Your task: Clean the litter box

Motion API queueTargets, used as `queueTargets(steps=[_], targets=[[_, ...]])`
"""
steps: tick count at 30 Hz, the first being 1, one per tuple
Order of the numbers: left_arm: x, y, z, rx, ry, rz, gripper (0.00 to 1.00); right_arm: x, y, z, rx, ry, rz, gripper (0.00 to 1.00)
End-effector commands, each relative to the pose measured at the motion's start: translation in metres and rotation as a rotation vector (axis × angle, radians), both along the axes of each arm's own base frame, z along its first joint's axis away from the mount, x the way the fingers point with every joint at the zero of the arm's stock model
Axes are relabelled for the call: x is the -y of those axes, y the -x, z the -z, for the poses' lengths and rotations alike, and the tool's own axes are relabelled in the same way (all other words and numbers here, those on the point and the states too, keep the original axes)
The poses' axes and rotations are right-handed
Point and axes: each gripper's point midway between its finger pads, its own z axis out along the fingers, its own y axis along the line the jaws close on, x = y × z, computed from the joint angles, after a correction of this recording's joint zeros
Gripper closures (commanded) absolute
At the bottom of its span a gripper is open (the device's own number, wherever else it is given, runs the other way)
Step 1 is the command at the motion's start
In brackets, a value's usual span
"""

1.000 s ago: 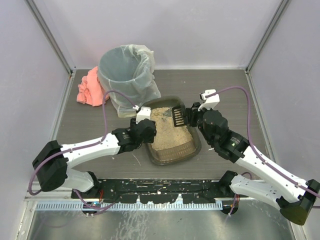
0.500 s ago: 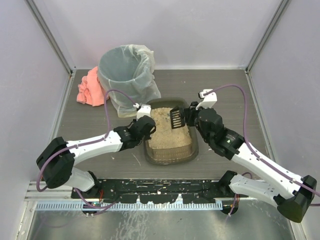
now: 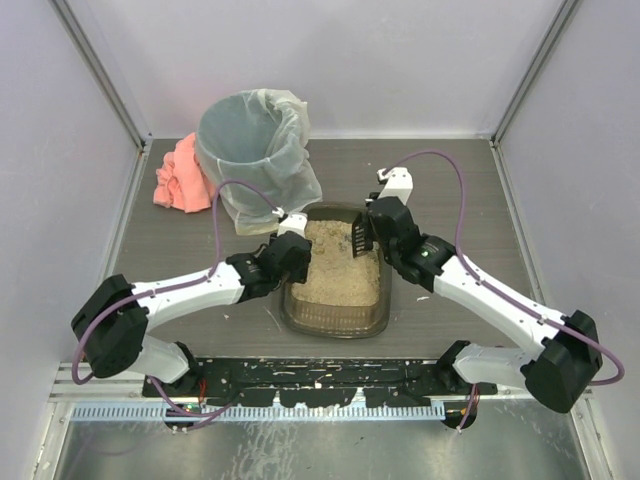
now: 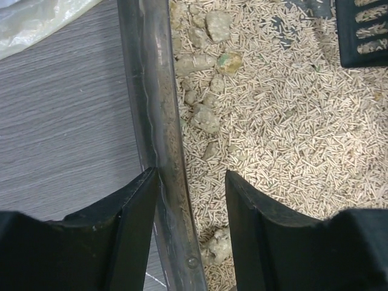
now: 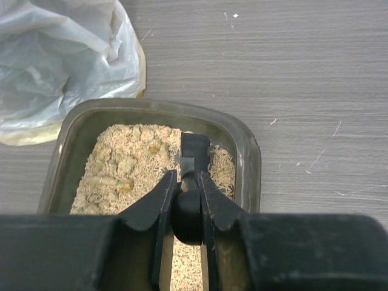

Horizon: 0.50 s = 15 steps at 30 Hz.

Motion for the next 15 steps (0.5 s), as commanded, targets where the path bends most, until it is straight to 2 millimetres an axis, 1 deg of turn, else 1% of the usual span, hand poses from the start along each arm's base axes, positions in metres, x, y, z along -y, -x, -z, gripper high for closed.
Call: queueTargets(steps=[1, 4, 6, 8, 11, 15], targets=[[0.009, 0.000, -0.026, 0.037, 0.092, 0.021, 0.50, 0.002, -0.022, -0.036, 0.087, 0.007, 0.078, 0.99], [0.009, 0.002, -0.027, 0.038, 0.098, 0.032, 0.51, -0.002, -0.034, -0.033, 0.080, 0.036, 0.099, 0.99], [0.009, 0.004, -0.026, 0.034, 0.102, 0.044, 0.53, -0.009, -0.042, -0.028, 0.063, 0.038, 0.092, 0.99], [0.010, 0.007, -0.025, 0.028, 0.107, 0.059, 0.55, -0.017, -0.046, -0.023, 0.036, 0.030, 0.073, 0.99], [0.010, 0.010, -0.023, 0.021, 0.109, 0.073, 0.57, -0.023, -0.046, -0.017, -0.004, 0.025, 0.052, 0.99], [0.010, 0.015, -0.019, 0.012, 0.116, 0.093, 0.60, -0.025, -0.035, -0.018, -0.068, 0.022, 0.016, 0.99]])
